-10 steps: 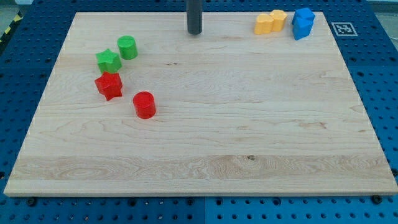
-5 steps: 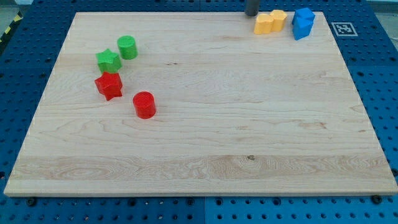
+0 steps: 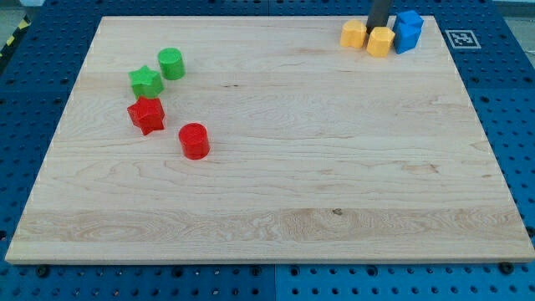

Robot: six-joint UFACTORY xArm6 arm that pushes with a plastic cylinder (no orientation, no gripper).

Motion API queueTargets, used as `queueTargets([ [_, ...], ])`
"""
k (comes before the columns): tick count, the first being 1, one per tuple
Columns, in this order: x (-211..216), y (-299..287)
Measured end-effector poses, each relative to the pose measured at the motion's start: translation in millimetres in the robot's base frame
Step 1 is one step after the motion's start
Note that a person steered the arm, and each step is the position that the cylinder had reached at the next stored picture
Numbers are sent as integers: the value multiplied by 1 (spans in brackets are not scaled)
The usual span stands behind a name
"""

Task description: Push the yellow hexagon towards the center right

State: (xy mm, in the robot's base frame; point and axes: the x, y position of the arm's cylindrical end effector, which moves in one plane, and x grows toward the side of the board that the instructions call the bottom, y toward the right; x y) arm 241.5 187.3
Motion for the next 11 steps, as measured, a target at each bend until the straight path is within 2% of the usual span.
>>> queueTargets([
  [2,44,4],
  [4,117,30],
  [6,156,37],
  [9,135,34],
  [11,137,24],
])
